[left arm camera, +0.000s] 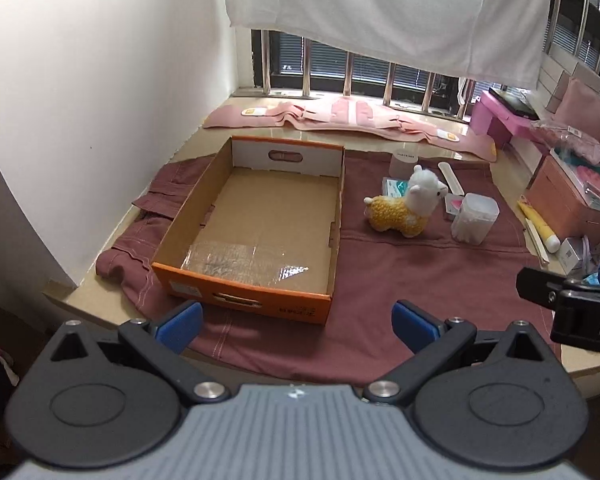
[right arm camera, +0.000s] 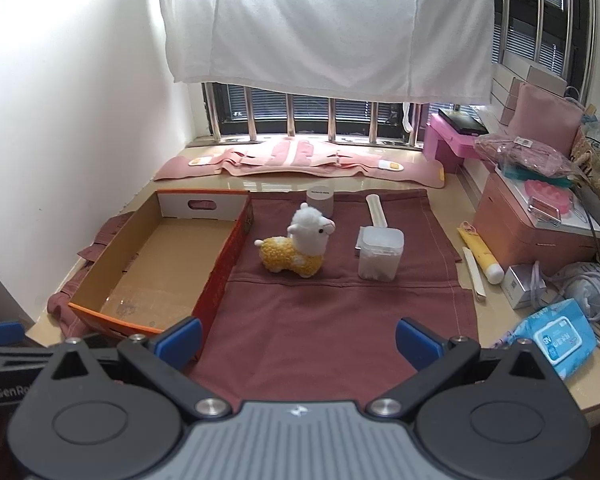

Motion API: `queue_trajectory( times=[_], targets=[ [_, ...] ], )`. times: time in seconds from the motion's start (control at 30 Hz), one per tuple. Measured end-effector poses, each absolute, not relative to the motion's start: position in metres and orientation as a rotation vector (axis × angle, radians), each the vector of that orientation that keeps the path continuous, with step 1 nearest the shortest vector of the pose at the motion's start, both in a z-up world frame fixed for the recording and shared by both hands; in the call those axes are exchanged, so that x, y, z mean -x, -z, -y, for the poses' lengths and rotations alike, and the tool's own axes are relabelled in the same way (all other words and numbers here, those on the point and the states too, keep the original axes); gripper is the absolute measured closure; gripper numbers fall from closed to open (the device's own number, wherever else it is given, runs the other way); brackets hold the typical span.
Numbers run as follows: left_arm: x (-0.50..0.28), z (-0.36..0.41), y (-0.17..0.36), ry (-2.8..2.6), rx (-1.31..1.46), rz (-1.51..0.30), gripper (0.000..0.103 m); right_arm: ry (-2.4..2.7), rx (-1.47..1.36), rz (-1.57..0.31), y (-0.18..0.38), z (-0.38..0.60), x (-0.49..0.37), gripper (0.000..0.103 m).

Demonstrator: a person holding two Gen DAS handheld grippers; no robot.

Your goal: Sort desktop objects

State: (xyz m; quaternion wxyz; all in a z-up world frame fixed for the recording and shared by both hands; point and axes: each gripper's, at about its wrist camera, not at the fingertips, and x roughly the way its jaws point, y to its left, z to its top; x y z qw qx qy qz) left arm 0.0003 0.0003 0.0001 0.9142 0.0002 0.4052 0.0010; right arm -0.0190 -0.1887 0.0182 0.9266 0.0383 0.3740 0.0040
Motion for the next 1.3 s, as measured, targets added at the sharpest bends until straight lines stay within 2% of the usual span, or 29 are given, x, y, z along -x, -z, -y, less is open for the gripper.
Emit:
queue_trajectory(
  times=[0.37,0.6,1.3],
  targets=[
    [-0.013,-0.014,-0.006,0.004,0.04,-0.837,0.0,-0.044,-0.085,-0.761,-0.023,0.197,0.028,0.0],
    [-0.001,0.012,-0.007,-0.033,0.032,-0.83,0.0,-0.033,-0.064,-0.763,-0.029,0.195,0.024,0.0],
    [-0.005,0.009,-0.002,-0.044,0.019,-0.86,0.0,-0.039,-0.07,-0.78,-0.023,0.196,0.023,0.0]
  ],
)
